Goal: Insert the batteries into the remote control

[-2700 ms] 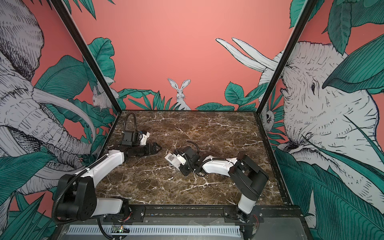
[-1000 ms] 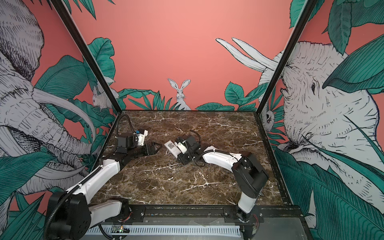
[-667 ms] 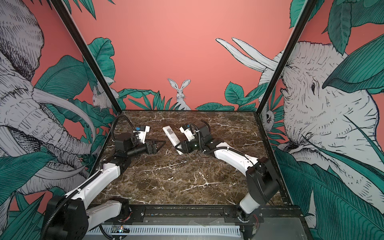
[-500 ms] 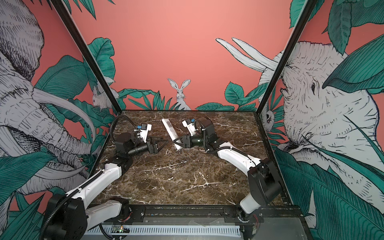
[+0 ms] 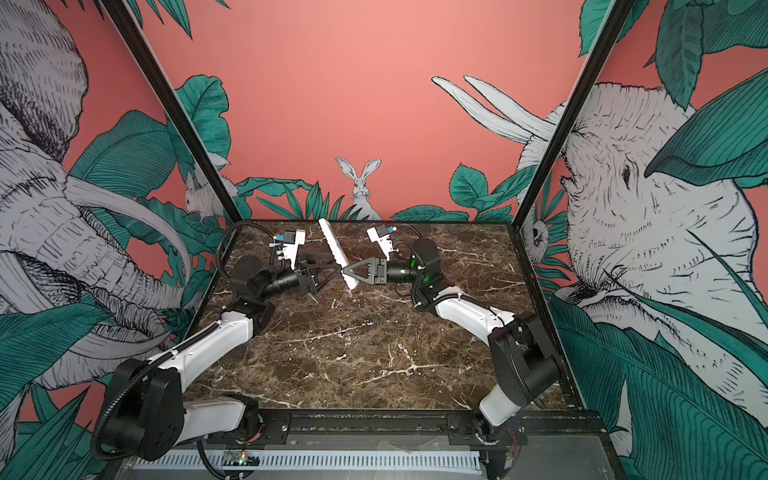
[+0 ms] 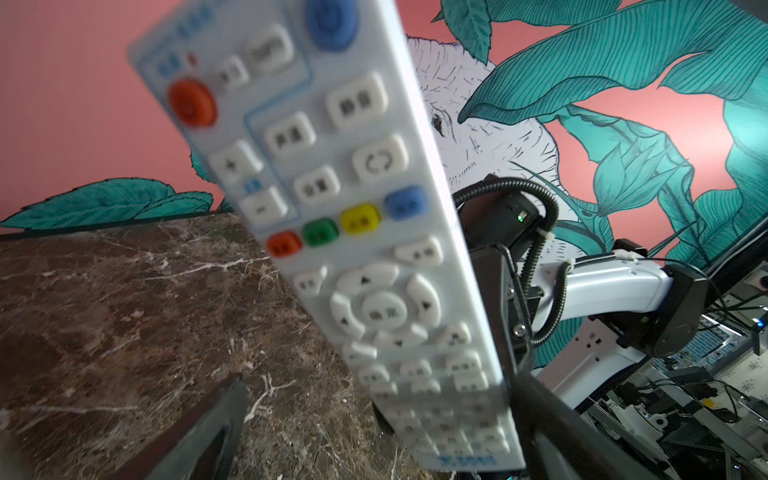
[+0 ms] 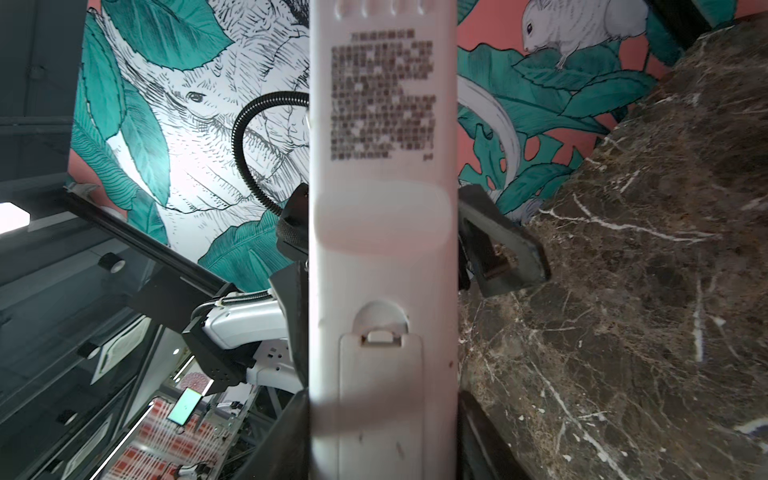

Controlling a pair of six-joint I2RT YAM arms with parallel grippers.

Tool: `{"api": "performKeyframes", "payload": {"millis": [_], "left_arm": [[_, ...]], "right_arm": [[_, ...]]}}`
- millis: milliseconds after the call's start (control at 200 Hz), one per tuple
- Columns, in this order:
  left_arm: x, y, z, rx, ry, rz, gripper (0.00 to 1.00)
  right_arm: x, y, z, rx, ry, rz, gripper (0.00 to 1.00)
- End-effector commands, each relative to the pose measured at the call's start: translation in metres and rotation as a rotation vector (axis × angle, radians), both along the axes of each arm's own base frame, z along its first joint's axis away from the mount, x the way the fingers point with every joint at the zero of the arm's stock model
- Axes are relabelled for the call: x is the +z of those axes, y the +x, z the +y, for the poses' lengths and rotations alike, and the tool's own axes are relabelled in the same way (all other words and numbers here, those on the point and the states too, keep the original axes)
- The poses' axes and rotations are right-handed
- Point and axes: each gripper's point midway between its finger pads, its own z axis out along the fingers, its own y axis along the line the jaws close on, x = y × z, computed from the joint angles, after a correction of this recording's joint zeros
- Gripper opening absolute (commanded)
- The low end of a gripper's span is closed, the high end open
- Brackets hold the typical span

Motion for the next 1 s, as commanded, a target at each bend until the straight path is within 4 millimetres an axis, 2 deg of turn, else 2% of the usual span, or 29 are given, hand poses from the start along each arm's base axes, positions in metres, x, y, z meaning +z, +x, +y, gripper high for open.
{"api": "performKeyframes", "payload": {"millis": [0,120,340,450,635,725,990], "left_arm": [[0.035,-0.01,-0.003,-0.053,-0.056,-0.09,0.99],[0.038,-0.004,-0.006,-0.061,-0.053,-0.09,0.98],[0.046,0.001,-0.008,-0.069,-0.056,-0.105,0.9],[0.046,0.002,-0.009,-0.073,-0.055,-0.103,0.83],[0.043,0.002,-0.009,-0.069,-0.044,-0.094,0.63],[0.041,0.003,-0.009,-0.063,-0.038,-0.089,0.57],[0.029,0.012,-0.007,-0.003,0.023,-0.049,0.46]], "right_arm": [[0.021,-0.014,-0.001,0.07,0.086,-0.058,0.25],[0.017,-0.014,-0.001,0.076,0.083,-0.05,0.24],[0.014,-0.013,0.0,0.083,0.098,-0.037,0.25],[0.013,-0.012,0.001,0.088,0.113,-0.03,0.26],[0.012,-0.01,0.002,0.11,0.138,-0.009,0.3],[0.01,-0.007,0.004,0.119,0.142,-0.001,0.35],[0.002,-0.002,0.008,0.135,0.13,0.003,0.37]]}}
